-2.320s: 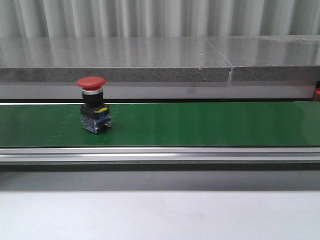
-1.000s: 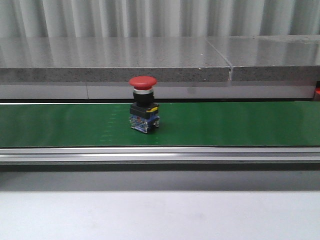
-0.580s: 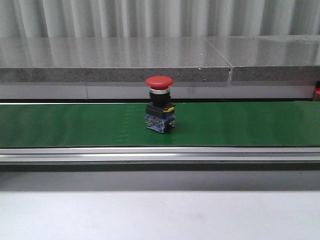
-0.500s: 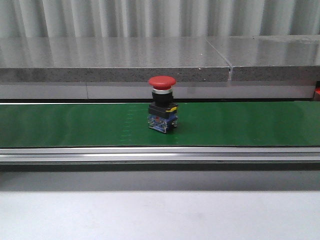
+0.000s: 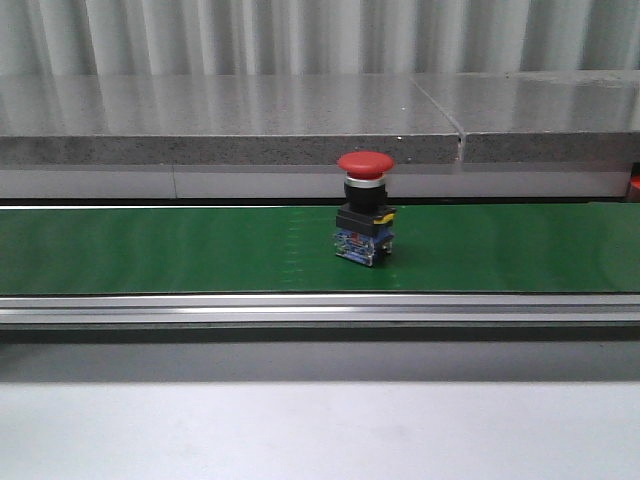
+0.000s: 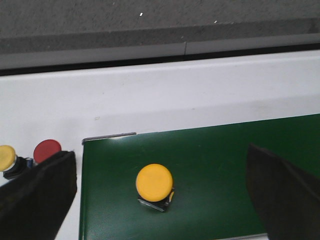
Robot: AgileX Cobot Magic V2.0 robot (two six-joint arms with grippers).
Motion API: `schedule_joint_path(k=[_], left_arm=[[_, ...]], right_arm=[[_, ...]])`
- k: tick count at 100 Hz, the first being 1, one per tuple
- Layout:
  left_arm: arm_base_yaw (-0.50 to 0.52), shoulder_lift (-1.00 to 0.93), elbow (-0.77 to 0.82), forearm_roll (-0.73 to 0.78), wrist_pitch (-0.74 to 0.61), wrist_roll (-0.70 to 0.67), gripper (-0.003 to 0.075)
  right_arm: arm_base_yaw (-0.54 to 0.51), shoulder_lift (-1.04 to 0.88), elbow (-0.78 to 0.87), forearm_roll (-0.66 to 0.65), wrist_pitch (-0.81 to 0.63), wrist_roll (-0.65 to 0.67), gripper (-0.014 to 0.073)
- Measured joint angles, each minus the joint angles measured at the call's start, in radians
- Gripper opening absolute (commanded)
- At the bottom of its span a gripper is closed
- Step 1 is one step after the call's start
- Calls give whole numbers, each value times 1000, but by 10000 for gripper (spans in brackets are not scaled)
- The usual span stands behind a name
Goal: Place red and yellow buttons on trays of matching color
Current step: 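Set the yellow push-button on the belt and release the left gripper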
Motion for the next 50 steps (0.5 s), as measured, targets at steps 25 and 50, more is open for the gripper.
schedule_joint_path(k=[25,50], left_arm=[[-22,-240,174,-2,-115,2,639],[-22,-476,341,-2,-193,4,599]], right_arm=[[0,0,0,-7,0,0,-71],[0,0,0,-52,-8,0,-71]])
